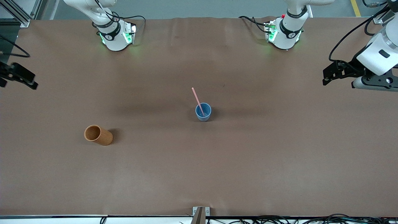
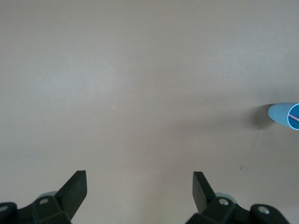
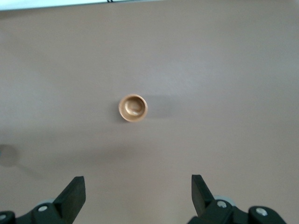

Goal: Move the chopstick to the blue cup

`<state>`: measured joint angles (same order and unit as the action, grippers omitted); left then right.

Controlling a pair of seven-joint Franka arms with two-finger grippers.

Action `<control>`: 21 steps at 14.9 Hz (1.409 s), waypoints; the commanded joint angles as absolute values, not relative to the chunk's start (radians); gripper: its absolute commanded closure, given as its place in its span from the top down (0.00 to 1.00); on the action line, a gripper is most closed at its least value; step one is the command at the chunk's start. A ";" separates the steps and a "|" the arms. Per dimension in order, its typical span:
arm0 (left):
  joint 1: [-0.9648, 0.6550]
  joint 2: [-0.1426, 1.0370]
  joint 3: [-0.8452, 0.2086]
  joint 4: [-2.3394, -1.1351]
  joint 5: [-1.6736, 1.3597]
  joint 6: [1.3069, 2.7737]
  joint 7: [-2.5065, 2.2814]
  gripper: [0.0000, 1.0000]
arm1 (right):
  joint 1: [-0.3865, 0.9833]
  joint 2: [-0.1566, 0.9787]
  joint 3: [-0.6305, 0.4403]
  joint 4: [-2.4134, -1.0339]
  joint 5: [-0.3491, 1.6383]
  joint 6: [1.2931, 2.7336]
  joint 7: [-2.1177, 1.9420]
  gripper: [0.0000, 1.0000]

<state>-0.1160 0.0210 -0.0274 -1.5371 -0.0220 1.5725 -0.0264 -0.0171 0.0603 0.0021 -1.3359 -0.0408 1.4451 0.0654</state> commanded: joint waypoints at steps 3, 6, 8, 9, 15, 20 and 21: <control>-0.114 0.038 -0.029 -1.513 -0.025 1.572 -0.021 1.00 | -0.003 -0.040 -0.015 -1.471 -0.020 1.450 0.046 1.00; -0.112 0.038 -0.029 -1.513 -0.025 1.572 -0.018 1.00 | 0.002 -0.035 -0.015 -1.470 -0.020 1.445 0.031 1.00; -0.112 0.038 -0.029 -1.512 -0.025 1.572 -0.018 1.00 | 0.002 -0.031 -0.021 -1.463 -0.020 1.445 -0.024 1.00; -0.112 0.038 -0.029 -1.513 -0.025 1.572 -0.018 1.00 | 0.000 -0.028 -0.031 -1.460 -0.018 1.445 -0.040 1.00; -0.112 0.037 -0.029 -1.511 -0.025 1.572 -0.017 1.00 | 0.000 -0.031 -0.058 -1.468 0.023 1.445 -0.049 0.99; -0.112 0.037 -0.029 -1.511 -0.028 1.572 -0.018 1.00 | 0.002 -0.031 -0.064 -1.470 0.040 1.442 -0.051 1.00; -0.112 0.037 -0.029 -1.511 -0.028 1.572 -0.018 1.00 | 0.002 -0.031 -0.063 -1.470 0.040 1.437 -0.051 1.00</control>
